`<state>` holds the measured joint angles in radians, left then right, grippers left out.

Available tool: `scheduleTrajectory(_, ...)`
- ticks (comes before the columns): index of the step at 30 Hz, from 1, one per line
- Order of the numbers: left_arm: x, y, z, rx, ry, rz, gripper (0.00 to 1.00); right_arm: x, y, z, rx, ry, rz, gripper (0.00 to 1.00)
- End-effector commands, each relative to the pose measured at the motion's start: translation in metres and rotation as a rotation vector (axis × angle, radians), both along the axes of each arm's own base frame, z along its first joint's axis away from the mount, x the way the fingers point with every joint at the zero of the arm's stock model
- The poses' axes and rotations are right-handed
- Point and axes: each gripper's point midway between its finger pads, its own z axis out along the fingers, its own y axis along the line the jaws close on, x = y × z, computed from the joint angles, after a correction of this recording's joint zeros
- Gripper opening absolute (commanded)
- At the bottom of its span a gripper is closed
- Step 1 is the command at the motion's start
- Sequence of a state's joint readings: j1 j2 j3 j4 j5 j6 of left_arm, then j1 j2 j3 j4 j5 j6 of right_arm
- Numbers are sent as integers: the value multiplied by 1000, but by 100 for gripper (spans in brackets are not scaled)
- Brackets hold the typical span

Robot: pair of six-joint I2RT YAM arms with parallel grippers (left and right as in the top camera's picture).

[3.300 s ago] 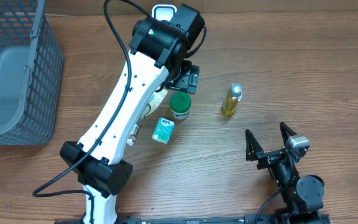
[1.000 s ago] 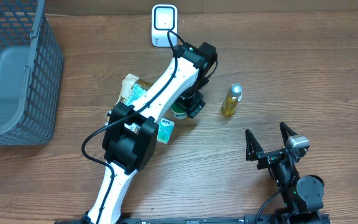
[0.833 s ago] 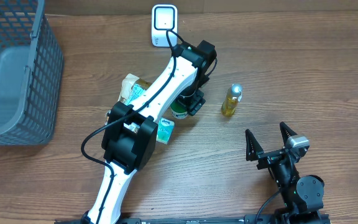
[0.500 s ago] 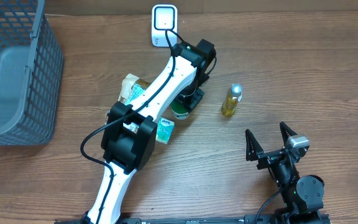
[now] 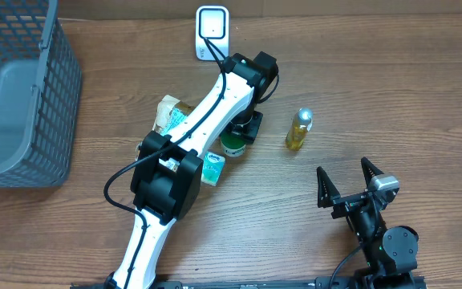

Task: Scan the item barcode
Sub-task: 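Lower the left gripper onto the green jar's cap and grasp it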

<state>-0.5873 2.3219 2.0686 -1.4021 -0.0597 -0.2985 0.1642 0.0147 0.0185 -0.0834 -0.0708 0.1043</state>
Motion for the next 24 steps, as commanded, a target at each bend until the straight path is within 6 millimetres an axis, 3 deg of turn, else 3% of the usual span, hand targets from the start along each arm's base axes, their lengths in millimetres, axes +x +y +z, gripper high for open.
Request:
scheduleTrajectory(1,2,-3,2,-12,-27,171,49,0,-2,-2,-3,-5,-12,100)
scheduleTrajectory(10,6,-1,13,-41,-55,424,52,0,-2,-2,-3,-5,-13,100)
scheduleTrajectory(18,0,-9,13,-81,-14,430,57,0,-2,-2,-3,-5,-13,100)
scheduleTrajectory(24,-1,-9,14,-90,0,359,65,0,-2,-2,-3,-5,-13,100)
